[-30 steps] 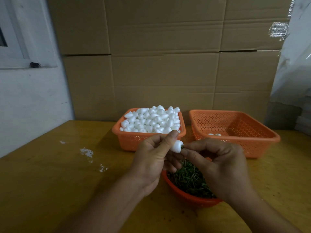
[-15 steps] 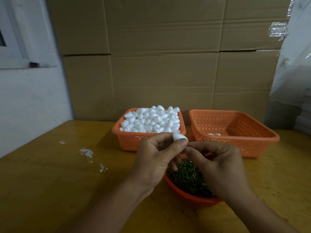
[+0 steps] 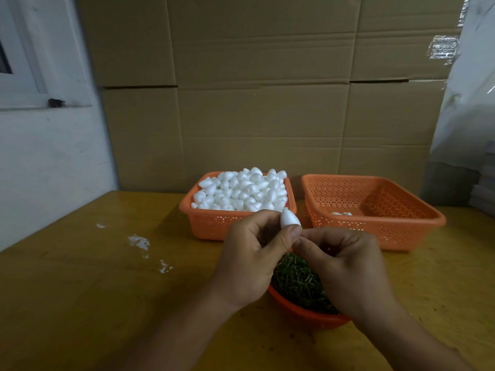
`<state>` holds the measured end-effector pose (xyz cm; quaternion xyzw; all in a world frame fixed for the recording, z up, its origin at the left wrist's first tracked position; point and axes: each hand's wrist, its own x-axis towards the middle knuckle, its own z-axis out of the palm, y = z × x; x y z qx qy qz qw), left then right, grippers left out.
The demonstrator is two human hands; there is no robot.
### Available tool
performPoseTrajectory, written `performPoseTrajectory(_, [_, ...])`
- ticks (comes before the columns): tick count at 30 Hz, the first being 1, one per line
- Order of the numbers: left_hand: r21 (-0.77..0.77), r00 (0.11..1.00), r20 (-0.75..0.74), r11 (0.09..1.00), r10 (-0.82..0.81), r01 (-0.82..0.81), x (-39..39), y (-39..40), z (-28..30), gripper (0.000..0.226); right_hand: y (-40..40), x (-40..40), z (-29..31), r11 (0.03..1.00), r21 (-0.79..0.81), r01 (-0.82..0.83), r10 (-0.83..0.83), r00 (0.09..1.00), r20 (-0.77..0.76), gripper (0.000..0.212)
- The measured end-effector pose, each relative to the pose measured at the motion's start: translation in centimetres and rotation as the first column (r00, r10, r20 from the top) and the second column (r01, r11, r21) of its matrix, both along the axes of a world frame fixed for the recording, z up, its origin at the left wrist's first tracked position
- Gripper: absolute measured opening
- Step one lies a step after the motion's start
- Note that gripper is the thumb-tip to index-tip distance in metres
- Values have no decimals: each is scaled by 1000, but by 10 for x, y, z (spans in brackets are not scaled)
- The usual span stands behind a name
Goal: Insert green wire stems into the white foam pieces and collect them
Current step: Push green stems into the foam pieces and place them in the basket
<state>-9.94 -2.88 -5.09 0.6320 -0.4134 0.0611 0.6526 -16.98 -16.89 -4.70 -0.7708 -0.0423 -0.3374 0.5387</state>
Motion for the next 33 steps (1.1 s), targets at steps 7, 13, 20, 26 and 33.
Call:
performPoseTrajectory(7, [32, 1000, 15, 999, 11, -11, 1, 1, -1, 10, 5, -1, -1, 995, 95, -31, 34, 999, -24, 10])
performPoseTrajectory(13, [-3, 1000, -24, 1000, 20, -20, 3, -1, -5, 4, 4, 0, -2, 991, 112, -76, 82, 995, -52, 12])
performPoseTrajectory(20, [-25, 995, -99, 999, 28, -30, 1, -5, -7, 44, -2, 5, 3, 992, 115, -50, 59, 995, -80, 13])
performPoseTrajectory(26, [66, 991, -14, 989, 133, -132, 1, -3, -13, 16, -58, 40, 19, 960, -87, 266, -276, 950, -145, 16])
performPoseTrajectory(33, [139, 984, -25, 976, 174, -169, -2, -5, -13, 30, -122, 91, 37, 822, -367, 436, -551, 772, -317, 17])
